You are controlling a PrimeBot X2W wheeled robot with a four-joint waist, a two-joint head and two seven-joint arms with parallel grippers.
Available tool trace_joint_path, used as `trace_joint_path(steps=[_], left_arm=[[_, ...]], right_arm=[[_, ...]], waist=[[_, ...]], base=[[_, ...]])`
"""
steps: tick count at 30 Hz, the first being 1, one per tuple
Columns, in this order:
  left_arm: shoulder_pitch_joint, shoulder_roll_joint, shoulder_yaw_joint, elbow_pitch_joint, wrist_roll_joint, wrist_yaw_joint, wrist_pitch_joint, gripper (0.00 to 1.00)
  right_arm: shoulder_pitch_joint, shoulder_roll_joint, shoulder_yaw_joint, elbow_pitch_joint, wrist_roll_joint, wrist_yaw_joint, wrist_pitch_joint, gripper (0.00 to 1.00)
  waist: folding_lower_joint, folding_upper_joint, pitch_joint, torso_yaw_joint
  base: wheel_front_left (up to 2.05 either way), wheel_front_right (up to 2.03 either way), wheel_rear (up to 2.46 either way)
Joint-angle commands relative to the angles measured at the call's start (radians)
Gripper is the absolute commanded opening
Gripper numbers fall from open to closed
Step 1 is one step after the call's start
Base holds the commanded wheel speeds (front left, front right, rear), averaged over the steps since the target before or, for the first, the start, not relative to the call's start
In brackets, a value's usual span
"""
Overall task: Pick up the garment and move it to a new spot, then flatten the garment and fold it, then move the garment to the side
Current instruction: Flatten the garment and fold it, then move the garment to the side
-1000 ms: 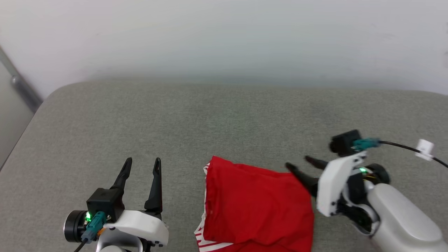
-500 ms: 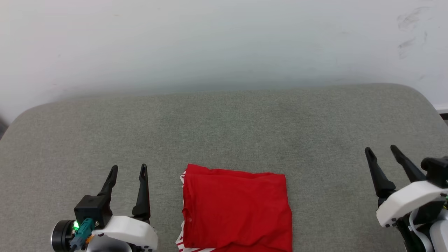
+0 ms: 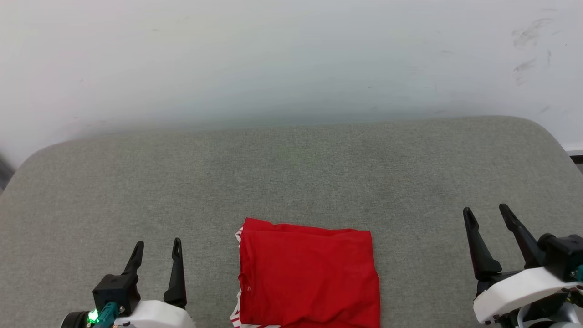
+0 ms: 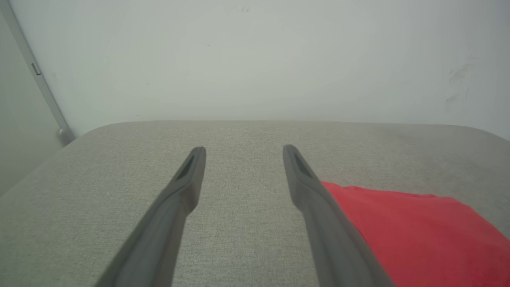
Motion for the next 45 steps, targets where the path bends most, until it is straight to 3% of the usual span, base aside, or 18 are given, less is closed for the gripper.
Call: trace_joint_path(steps=[1, 9, 15, 21, 27, 35, 44, 45], left_arm=[[0.008, 0.005, 0.001, 0.002, -0.002, 0.005, -0.007, 1.0], [-0.013, 0.007, 0.003, 0.007, -0.001, 0.004, -0.009, 1.0], [-0.018, 0.0, 0.026, -0.001, -0.006, 0.015, -0.017, 1.0], [-0.014, -0.005, 0.055, -0.023, 0.002, 0.012, -0.026, 1.0], [-0.037, -0.024, 0.06, -0.059, 0.024, 0.004, -0.03, 1.0], [-0.102, -0.046, 0.062, -0.075, 0.054, -0.051, -0.033, 1.0], [-0.139, -0.078, 0.091, -0.052, 0.083, -0.092, -0.034, 1.0], [-0.143, -0.082, 0.093, -0.047, 0.085, -0.098, -0.033, 1.0]], right_arm=[[0.015, 0.005, 0.004, -0.014, -0.005, 0.0, 0.005, 1.0], [0.023, 0.012, 0.0, -0.037, -0.003, 0.0, 0.036, 1.0], [-0.005, -0.001, -0.067, -0.004, 0.061, 0.0, 0.103, 1.0], [-0.066, -0.065, -0.15, 0.128, 0.207, 0.0, 0.236, 1.0], [-0.122, -0.087, -0.181, 0.306, 0.365, 0.0, 0.49, 1.0], [-0.196, 0.015, -0.163, 0.435, 0.559, 0.0, 0.807, 1.0], [-0.281, 0.081, -0.085, 0.53, 0.733, 0.0, 0.86, 1.0], [-0.286, 0.083, -0.074, 0.538, 0.745, -0.001, 0.858, 0.63]], waist=[[0.0001, 0.0, -0.001, -0.001], [0.0001, 0.0, 0.003, -0.003], [0.0001, 0.0, 0.01, -0.007], [0.0001, 0.0, 0.022, 0.012], [0.0001, 0.0, 0.05, 0.066], [0.0001, 0.0, 0.135, 0.149], [0.0001, 0.0, 0.187, 0.19], [0.0001, 0.0, 0.189, 0.191]], base=[[0.0, 0.0, 0.0], [0.0, 0.0, 0.0], [0.0, 0.0, 0.0], [0.0, 0.0, 0.0], [0.0, 0.0, 0.0], [0.0, 0.0, 0.0], [0.0, 0.0, 0.0], [0.0, 0.0, 0.0]])
